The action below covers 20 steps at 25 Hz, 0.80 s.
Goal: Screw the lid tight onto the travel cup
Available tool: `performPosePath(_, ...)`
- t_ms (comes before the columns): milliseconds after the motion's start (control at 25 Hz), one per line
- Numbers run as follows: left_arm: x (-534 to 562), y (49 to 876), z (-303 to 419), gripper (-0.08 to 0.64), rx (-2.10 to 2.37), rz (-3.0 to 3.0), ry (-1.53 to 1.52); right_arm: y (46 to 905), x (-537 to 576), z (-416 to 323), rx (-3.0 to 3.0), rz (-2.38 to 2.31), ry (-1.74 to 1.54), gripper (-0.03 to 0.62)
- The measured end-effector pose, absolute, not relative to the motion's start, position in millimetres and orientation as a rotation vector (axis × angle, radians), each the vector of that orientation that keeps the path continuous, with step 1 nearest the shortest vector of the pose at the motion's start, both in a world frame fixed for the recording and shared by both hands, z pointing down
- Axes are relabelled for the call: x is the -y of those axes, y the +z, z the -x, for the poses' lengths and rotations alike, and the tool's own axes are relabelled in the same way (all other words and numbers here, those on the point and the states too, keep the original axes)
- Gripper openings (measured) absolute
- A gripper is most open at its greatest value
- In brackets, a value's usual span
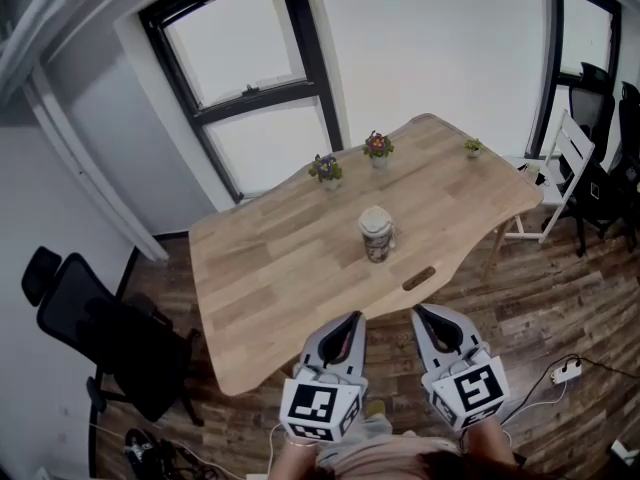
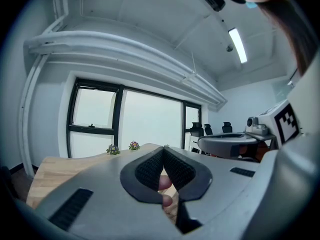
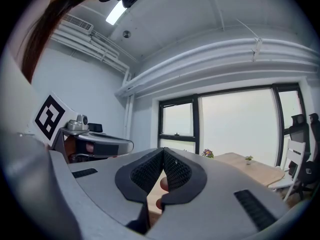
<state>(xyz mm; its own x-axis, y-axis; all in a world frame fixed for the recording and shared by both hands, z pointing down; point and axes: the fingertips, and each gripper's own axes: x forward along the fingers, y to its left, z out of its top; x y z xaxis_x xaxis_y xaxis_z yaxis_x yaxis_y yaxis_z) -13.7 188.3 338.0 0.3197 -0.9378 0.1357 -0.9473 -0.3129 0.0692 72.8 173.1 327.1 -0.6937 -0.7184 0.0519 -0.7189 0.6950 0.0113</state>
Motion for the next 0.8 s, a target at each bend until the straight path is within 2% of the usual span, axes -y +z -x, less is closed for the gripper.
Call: performPosePath(800, -138.5, 348.1, 41.6, 0.002, 1.586, -2.537, 0.122, 332.8, -126.8, -37.1, 2.735, -1.324, -0.059, 0.0)
